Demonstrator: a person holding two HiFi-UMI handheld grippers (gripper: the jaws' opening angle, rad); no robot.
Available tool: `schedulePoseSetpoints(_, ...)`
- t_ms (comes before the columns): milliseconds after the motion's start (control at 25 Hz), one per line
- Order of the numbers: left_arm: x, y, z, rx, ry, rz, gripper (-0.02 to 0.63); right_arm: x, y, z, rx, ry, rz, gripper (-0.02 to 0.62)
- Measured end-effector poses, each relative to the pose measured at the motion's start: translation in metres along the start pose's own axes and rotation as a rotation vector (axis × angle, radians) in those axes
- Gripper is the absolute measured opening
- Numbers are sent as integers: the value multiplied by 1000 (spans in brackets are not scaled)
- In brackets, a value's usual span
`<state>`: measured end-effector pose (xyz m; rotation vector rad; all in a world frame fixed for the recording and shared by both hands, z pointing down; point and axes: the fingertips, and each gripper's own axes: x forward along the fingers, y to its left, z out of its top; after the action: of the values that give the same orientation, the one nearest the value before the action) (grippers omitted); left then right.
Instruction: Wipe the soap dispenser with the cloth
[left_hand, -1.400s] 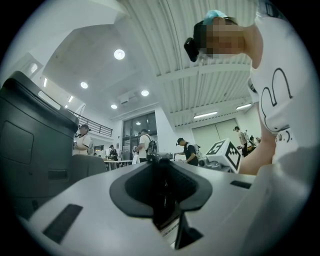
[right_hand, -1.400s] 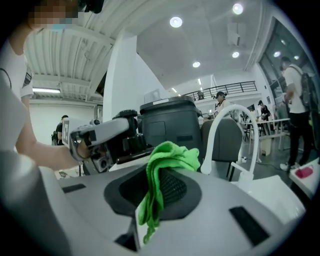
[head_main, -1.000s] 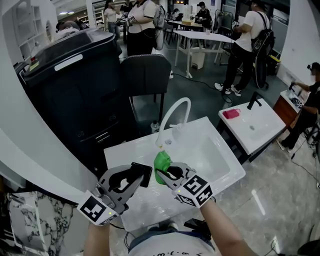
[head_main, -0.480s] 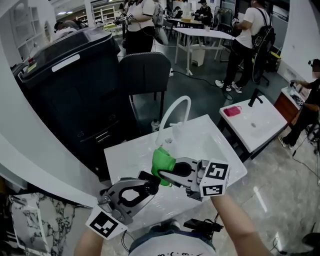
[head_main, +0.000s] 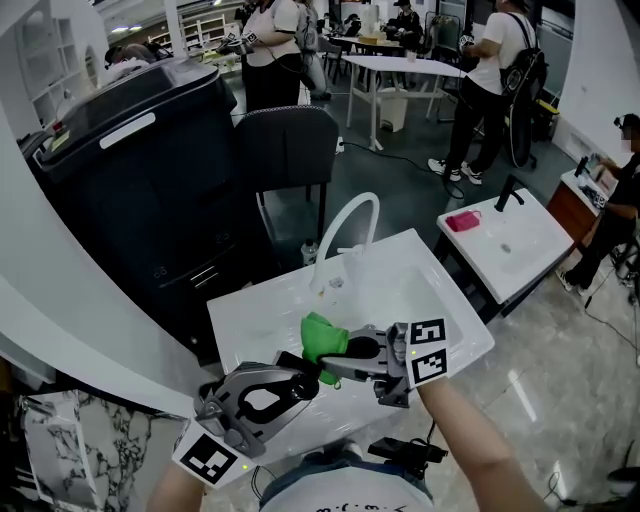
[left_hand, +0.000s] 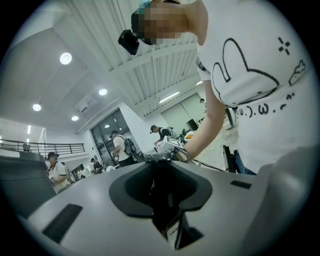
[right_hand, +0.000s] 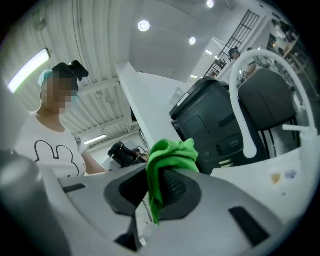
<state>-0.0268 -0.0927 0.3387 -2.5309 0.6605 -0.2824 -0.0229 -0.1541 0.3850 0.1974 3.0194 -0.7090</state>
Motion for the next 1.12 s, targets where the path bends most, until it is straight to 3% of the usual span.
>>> schedulePoseSetpoints(240, 1, -4, 6, 14, -33, -19, 95, 8, -17, -18, 140, 57, 110, 48)
schedulePoseSetpoints(440, 0, -9, 0, 38, 2, -38, 95, 18, -41, -37, 137, 145, 37, 48)
schedulePoseSetpoints(560, 1, -13, -5, 74, 29, -59, 94, 15, -36, -26, 125, 113, 45, 48)
schedulePoseSetpoints(920, 15, -32, -25, 254, 137, -159, 95, 13, -3, 25, 100, -62, 174, 48)
schedulePoseSetpoints(1120, 23, -42, -29, 324, 160, -205, 95, 25, -26, 15, 103, -3, 93, 48)
